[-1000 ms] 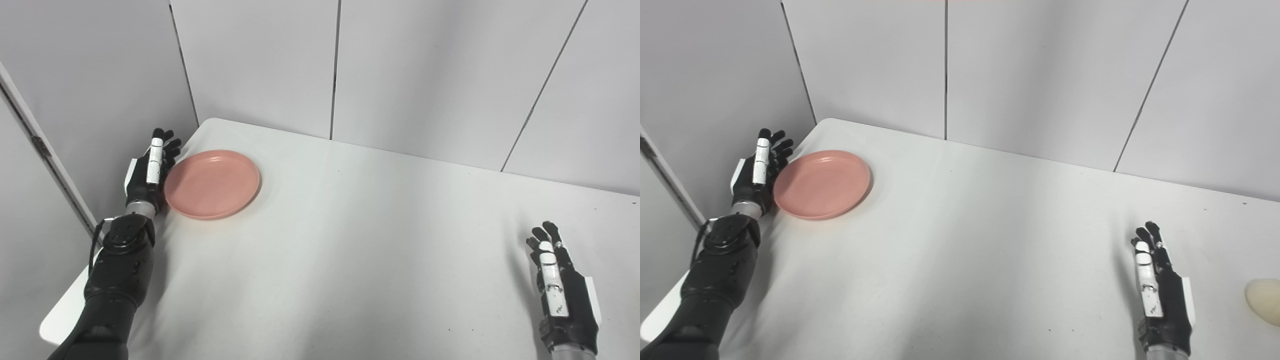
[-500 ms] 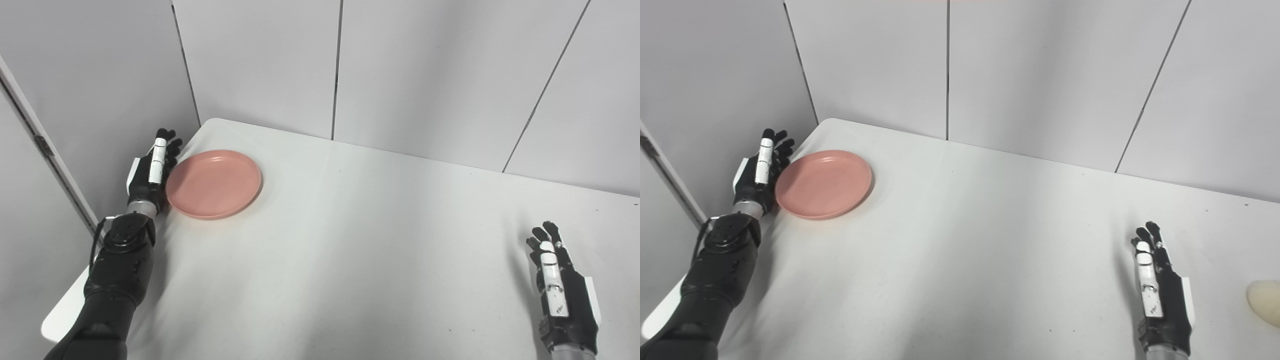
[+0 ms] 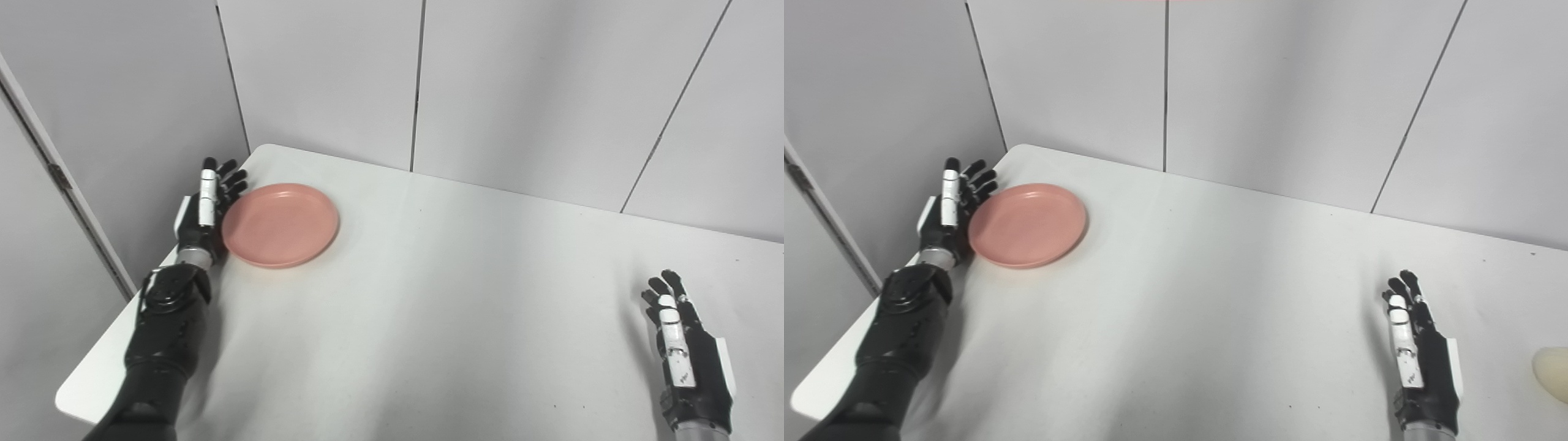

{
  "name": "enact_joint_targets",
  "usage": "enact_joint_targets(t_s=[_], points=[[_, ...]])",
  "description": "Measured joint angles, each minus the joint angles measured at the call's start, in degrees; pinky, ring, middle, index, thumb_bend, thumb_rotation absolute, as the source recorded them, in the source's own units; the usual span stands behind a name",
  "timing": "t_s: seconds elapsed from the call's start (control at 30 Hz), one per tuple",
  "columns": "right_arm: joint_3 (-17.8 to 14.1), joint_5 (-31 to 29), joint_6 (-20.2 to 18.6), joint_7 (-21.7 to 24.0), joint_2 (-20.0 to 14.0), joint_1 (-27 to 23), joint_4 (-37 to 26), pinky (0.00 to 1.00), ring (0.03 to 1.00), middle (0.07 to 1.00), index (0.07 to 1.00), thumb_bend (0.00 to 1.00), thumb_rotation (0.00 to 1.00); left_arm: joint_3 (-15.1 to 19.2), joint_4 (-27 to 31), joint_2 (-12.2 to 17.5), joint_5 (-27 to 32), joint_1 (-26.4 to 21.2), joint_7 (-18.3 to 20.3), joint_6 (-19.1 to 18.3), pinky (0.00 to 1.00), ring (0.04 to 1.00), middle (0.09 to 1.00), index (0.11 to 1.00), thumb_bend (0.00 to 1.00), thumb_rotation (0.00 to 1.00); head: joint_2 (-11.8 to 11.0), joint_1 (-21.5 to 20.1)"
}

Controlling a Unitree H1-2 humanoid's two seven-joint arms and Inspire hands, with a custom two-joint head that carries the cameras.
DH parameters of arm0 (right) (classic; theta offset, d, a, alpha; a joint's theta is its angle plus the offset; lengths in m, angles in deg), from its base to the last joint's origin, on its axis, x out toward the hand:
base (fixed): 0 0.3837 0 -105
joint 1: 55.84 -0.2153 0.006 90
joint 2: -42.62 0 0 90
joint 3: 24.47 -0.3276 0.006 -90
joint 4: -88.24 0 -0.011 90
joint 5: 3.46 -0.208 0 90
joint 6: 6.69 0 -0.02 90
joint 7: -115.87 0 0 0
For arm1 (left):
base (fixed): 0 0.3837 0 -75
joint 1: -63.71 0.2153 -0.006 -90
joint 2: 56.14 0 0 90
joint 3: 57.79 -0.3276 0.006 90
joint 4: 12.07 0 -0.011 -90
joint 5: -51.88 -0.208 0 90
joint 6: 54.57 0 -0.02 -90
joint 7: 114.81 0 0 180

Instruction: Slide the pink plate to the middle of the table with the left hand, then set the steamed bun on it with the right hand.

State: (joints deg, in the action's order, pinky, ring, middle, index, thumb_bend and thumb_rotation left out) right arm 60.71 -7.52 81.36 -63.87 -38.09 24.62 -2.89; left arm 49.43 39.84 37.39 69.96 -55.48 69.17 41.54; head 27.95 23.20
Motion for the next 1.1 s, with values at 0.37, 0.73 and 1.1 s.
enact_joint_targets(t_s=[0.37, 0.73, 1.1], points=[[0.0, 0.6, -0.1, -0.2, 0.3, 0.0, 0.0, 0.94, 0.889, 0.901, 0.914, 0.33, 0.83, -3.0, 4.2, -6.8, 0.8, -1.7, 2.3, -4.9, 0.89, 0.863, 0.836, 0.821, 0.79, 1.00, -0.1, -0.8], [0.3, 1.0, 0.0, -0.2, 0.3, -0.3, 1.2, 0.95, 0.900, 0.917, 0.933, 0.36, 0.81, -6.7, 7.6, -11.5, -0.2, -0.6, 3.3, -5.3, 0.93, 0.880, 0.853, 0.856, 0.76, 1.00, 0.8, -5.1], [1.7, 4.2, 2.5, -0.6, 0.4, -0.6, 3.9, 0.89, 0.879, 0.905, 0.916, 0.48, 0.80, -11.8, 17.1, -17.8, -3.1, 5.0, 2.9, -6.8, 0.92, 0.902, 0.875, 0.871, 0.72, 1.00, 3.7, -16.5]])
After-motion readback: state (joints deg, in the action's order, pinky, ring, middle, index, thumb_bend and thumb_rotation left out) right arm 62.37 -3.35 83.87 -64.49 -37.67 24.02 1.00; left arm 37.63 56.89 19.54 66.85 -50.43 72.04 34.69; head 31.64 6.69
